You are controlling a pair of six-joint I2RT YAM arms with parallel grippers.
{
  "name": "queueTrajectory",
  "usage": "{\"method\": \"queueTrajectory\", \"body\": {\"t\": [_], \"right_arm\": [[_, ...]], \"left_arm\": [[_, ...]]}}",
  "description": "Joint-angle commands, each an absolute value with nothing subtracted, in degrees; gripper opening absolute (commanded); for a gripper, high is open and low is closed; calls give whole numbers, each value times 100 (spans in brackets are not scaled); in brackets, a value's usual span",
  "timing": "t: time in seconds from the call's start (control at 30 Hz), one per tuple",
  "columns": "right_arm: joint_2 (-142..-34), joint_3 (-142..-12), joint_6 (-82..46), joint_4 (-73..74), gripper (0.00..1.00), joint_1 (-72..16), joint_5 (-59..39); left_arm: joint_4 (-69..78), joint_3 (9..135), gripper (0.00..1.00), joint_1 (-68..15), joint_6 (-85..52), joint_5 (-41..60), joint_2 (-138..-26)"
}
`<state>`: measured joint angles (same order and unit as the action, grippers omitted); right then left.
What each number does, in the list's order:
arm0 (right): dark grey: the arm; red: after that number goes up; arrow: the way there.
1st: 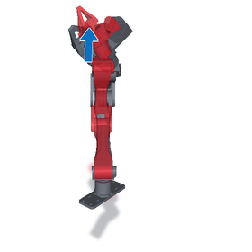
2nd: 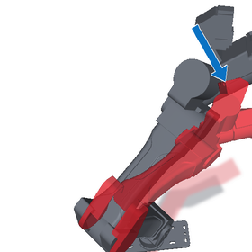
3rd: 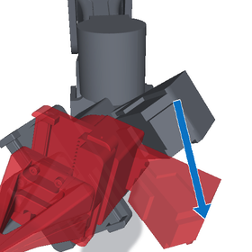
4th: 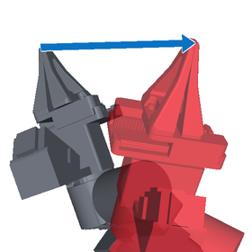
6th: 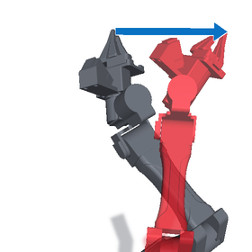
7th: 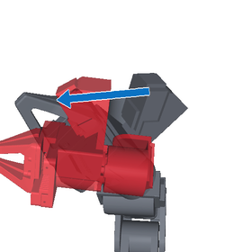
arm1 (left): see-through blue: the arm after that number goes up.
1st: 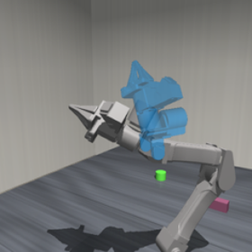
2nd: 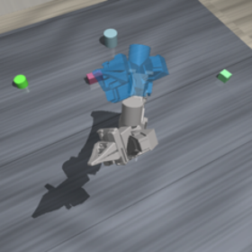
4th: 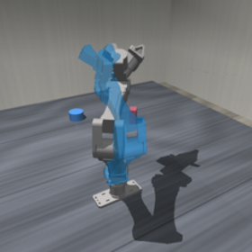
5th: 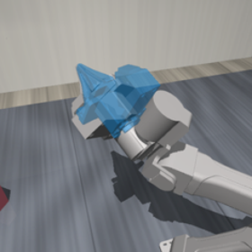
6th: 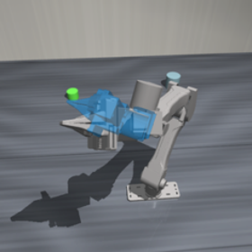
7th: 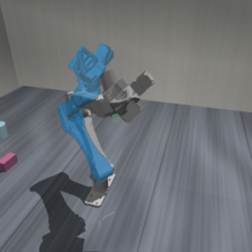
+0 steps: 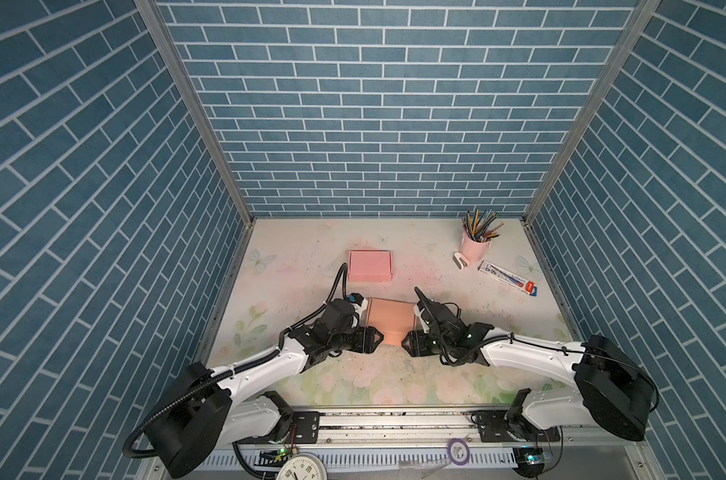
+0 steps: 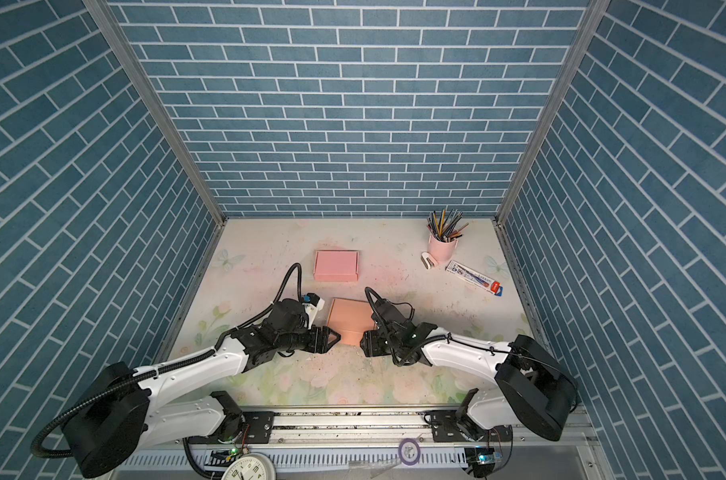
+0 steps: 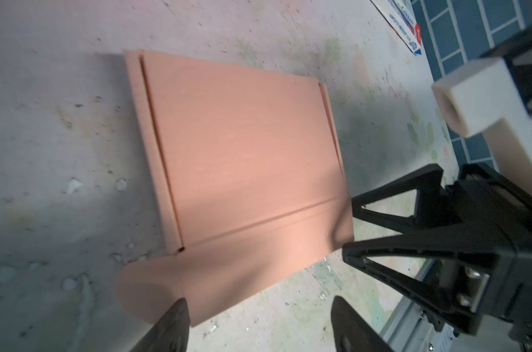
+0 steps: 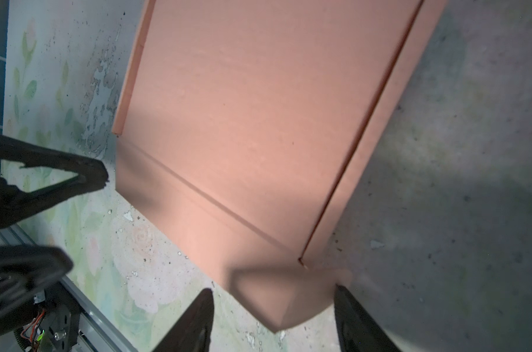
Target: Fold the paper box
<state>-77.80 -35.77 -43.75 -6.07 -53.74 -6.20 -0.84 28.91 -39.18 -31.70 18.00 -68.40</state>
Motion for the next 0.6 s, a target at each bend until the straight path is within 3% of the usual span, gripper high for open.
{"method": "queueTrajectory", "body": {"t": [0.0,0.57], "right_arm": [[-7686,-3563,-4614,-629,64,-5409,-527],[-7839,-3626,-4588,-532,64,-5405,-578]], "left_arm": [[-145,3122,74,-3696,-2933,1758,-7005],[149,3188,74,-3646,-2810,2026,-7515]]}}
